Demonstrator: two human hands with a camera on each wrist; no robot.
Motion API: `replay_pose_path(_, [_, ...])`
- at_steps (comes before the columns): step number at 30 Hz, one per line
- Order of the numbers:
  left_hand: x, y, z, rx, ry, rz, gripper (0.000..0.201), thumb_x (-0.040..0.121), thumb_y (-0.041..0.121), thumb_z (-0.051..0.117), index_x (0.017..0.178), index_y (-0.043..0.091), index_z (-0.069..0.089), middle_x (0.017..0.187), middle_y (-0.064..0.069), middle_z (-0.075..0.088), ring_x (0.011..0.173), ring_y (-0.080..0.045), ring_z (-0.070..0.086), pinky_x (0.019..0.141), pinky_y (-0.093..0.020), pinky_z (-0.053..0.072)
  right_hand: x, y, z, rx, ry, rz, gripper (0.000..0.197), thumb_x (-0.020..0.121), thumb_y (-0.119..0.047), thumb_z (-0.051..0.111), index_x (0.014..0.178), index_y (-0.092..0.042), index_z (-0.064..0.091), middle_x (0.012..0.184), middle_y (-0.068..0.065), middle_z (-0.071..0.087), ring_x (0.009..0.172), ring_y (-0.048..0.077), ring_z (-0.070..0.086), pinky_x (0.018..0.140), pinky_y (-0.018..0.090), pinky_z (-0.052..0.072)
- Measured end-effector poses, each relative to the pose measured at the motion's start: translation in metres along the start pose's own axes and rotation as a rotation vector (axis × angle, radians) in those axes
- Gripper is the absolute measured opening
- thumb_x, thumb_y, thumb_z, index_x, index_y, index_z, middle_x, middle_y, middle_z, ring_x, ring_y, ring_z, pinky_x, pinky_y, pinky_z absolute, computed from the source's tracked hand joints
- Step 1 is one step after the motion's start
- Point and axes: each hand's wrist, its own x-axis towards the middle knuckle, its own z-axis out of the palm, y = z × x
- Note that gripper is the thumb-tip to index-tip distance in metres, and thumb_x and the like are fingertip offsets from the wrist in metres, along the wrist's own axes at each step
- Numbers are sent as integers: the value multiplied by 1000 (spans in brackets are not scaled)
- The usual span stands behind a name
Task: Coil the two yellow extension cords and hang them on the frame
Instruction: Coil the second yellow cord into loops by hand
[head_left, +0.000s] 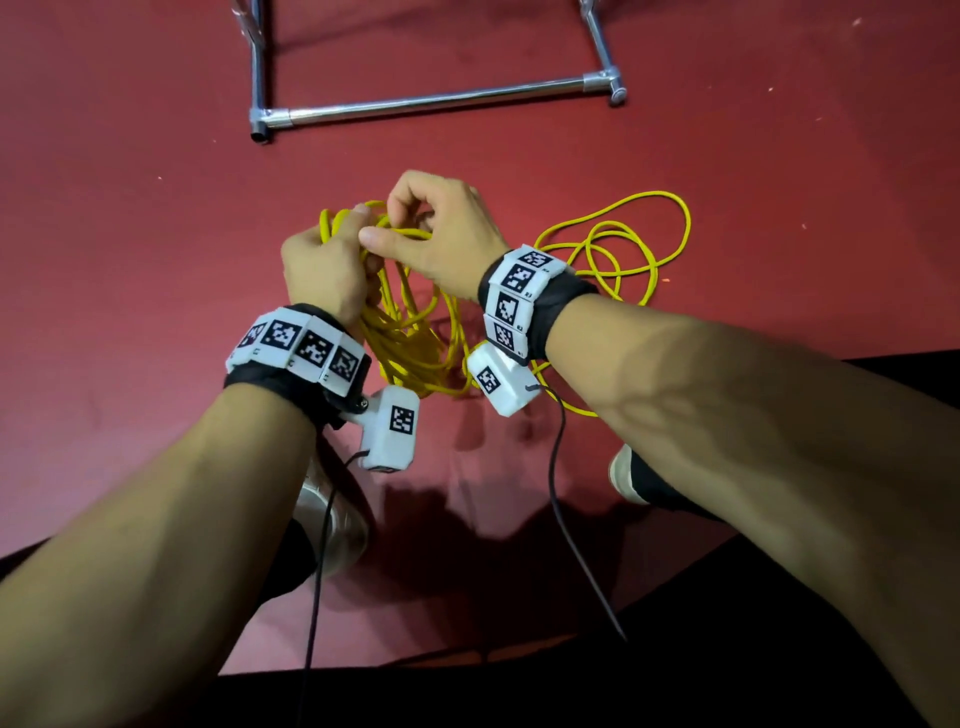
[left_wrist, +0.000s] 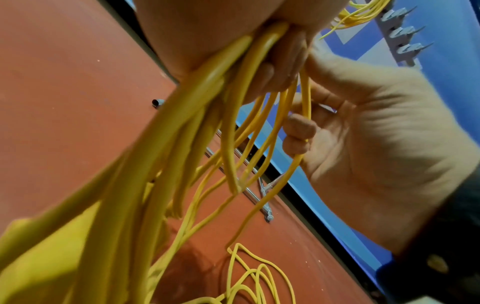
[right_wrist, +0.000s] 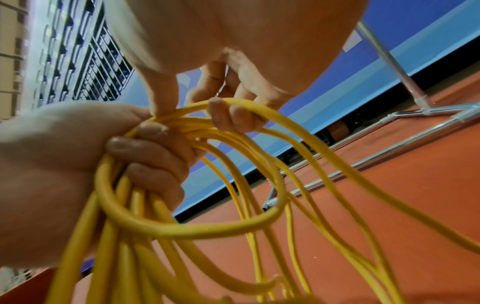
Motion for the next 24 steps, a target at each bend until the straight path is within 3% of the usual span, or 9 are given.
replay_pose_path(2, [-1,2,-1,-25,16,17,30,80,37,69,58,18,58,47,0,47,40,-18,35,44,-26,29,-3,5,-4,-13,4,55,29,83,-39,74,73,-17,58,53,-13,48,49,2,41,54,17,34])
replay_pose_path(4, [0,5,-3,-55,34,36,30,83,34,69,60,18,56,48,0,46,38,-17,34,43,-24,29,-6,18,-9,-102,-18,109,34,89,-47,64,69,-20,58,55,-7,51,53,6,43,60,30,43])
replay_pose_path(8, [6,12,-5,-102,69,64,34,88,26,69,59,19,51,48,0,43,36,-13,36,41,-22,28,-18,41,-22,-187,-67,265,48,97,-53,48,70,-15,62,63,8,66,63,23,61,72,37,52])
replay_pose_path(11, [4,11,-5,-99,65,71,36,88,24,68,58,19,50,46,2,43,36,-13,37,40,-21,27,-20,50,-26,-160,-33,287,48,99,-48,48,70,-13,63,61,6,63,63,25,60,70,37,50])
replay_pose_path(13, [3,7,-3,-110,39,61,34,90,22,67,60,19,51,47,1,43,36,-12,36,40,-20,26,-18,53,-28,-159,-3,292,50,99,-46,50,67,-9,59,55,-1,51,57,18,49,63,34,43])
replay_pose_path(15, [2,5,-2,-85,-11,43,30,90,22,65,63,18,53,48,1,43,36,-12,34,41,-21,25,-16,54,-28,-159,40,276,54,97,-46,52,65,-3,52,55,1,38,57,16,35,58,33,32])
replay_pose_path(19, [-2,2,-1,24,-155,9,20,87,21,58,67,17,57,48,-1,48,38,-17,32,43,-23,24,-13,55,-31,-151,88,230,53,92,-39,61,54,-14,32,54,-4,23,58,15,23,54,30,25])
replay_pose_path(24, [-6,-2,-2,68,-267,-46,16,85,20,55,72,11,56,51,-4,48,38,-19,33,46,-26,26,-11,59,-38,-131,94,192,47,85,-32,65,54,-9,38,53,-4,22,57,13,22,54,28,26])
